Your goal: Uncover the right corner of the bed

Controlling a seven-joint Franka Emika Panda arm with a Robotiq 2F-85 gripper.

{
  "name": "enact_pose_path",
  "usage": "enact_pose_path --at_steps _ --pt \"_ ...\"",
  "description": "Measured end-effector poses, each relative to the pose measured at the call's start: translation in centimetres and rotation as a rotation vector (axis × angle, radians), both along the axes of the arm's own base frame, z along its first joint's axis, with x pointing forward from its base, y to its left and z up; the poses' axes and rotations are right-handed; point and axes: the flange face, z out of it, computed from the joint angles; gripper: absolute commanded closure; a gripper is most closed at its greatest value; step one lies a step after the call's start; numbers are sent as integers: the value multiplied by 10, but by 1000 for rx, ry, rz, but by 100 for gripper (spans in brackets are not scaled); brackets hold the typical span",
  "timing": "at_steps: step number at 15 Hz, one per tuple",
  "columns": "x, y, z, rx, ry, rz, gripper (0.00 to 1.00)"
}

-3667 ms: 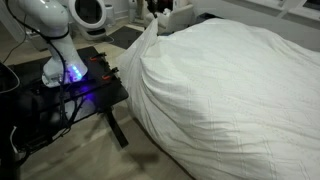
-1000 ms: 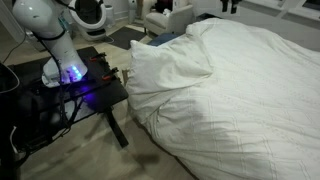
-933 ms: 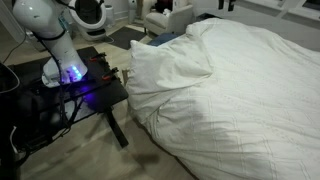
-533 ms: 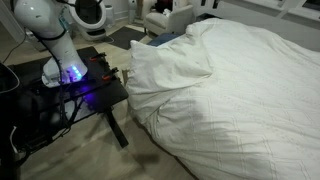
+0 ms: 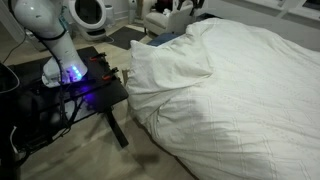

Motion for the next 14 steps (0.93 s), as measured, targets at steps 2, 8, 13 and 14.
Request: enact_pose_path --at_steps 2,8,13,14 --pt "-17 12 -15 45 93 60 0" --pt "-53 50 -66 80 229 172 0" --pt "-81 79 -115 66 221 220 0" --pt "-88 85 -127 63 214 231 0"
